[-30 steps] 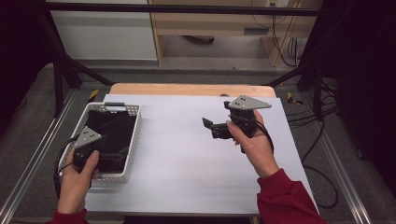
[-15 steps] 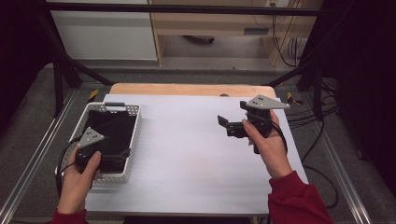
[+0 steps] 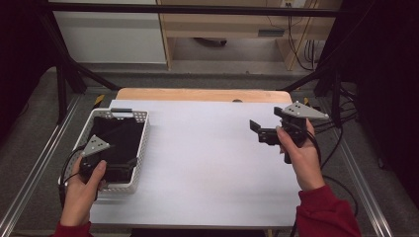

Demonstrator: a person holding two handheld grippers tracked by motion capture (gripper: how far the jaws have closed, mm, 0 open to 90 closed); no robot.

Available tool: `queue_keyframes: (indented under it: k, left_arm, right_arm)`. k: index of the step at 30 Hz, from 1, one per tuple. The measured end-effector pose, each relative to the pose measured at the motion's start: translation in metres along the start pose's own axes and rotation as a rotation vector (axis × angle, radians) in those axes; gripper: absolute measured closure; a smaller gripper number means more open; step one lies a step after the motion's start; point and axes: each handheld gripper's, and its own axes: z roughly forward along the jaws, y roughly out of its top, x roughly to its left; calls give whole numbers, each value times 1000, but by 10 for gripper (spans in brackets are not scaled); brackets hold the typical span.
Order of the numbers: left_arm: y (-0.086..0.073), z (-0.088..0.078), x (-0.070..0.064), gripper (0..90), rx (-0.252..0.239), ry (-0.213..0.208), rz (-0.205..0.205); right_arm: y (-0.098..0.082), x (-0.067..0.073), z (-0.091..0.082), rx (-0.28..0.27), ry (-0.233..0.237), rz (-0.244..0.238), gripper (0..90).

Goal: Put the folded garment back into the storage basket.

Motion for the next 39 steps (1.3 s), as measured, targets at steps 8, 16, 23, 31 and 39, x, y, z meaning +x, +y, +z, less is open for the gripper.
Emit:
queue_keyframes:
  k: [8,16,23,31,39]
  left_arm:
    - [-2,5,0,69,14,0,-4]
    - [-3,6,0,69,21,-1,-2]
    - [-4,6,1,69,24,3,-3]
    - [-4,6,0,69,26,0,-2]
    - [-5,8,0,70,35,-5,2]
  right_arm:
    - [-14,-18,-15,6,-42,31,48]
    - [-29,-28,-29,-3,-44,63,52]
    - [-39,-32,-41,-3,-59,46,55]
    - [-68,-35,-45,16,-79,34,55]
    - [-93,-36,-50,13,-91,44,55]
